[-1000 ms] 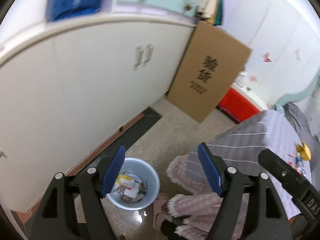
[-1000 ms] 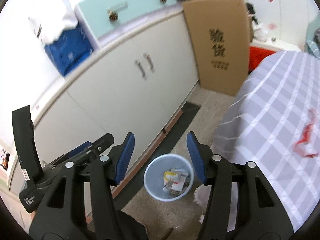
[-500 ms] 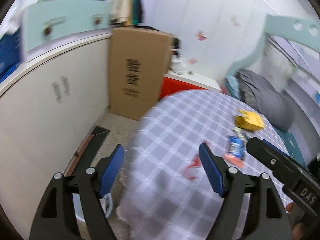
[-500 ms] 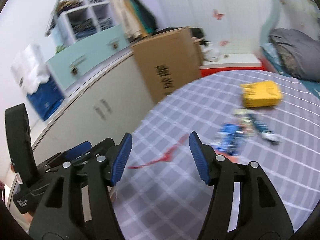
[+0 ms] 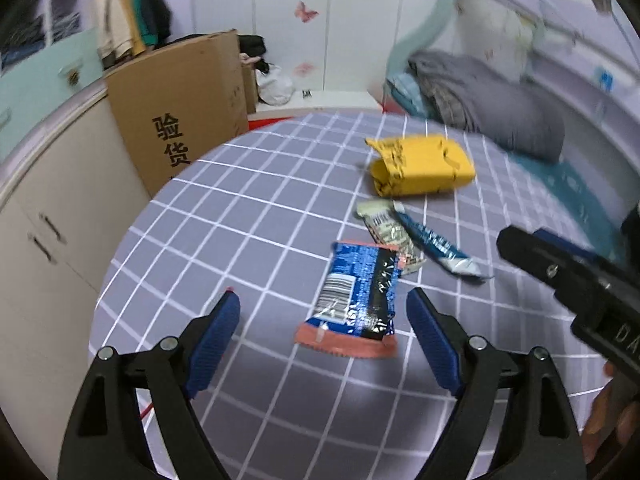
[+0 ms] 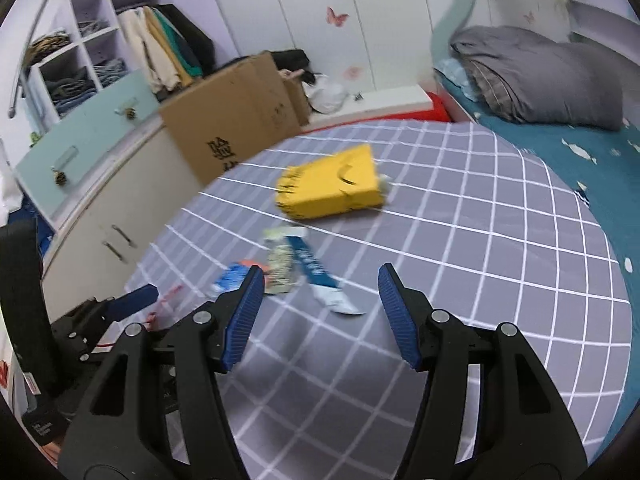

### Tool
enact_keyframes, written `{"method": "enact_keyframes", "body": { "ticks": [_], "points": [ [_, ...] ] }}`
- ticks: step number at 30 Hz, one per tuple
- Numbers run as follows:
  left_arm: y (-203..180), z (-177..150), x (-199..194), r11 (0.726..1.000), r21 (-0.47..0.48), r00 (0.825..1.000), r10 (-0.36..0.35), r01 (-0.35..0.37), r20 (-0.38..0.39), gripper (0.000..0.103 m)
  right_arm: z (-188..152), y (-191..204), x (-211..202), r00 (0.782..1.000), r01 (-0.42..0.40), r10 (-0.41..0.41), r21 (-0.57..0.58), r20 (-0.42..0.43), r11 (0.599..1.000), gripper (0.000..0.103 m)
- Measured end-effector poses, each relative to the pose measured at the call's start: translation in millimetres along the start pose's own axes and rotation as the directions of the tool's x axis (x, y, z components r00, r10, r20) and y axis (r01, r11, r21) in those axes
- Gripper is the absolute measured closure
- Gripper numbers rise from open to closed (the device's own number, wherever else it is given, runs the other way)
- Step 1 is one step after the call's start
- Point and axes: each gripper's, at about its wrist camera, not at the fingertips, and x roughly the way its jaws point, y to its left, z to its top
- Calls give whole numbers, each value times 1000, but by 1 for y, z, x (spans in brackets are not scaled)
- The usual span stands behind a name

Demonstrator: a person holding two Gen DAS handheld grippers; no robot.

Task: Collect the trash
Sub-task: 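Grasp the blue snack wrapper with the left tool while the right tool grasps the blue-white tube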

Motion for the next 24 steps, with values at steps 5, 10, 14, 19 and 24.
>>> {"method": "enact_keyframes", "body": {
  "ticks": [5,10,14,19,24],
  "points": [
    [-1,1,18,999,33,998,39,-37,-40,20,4,-4,20,999,11,-12,-26,-46,1000,44],
    [0,5,24,999,36,997,18,-15,-70,52,5,3,41,994,27,-35,-79,-101,997,44],
    [7,3,22,1000,-5,999,-8,8,-51,62,2,11,54,988,41,-59,-130,-144,991,58],
    [24,3,14,997,-71,1000,-20,19,-22,64,0,16,56,982,90,-117,-181,-145,979,80],
    [35,3,-4,993,-107,999,-44,45,14,64,-3,19,46,984,93,-118,-183,-134,979,89]
  ]
}}
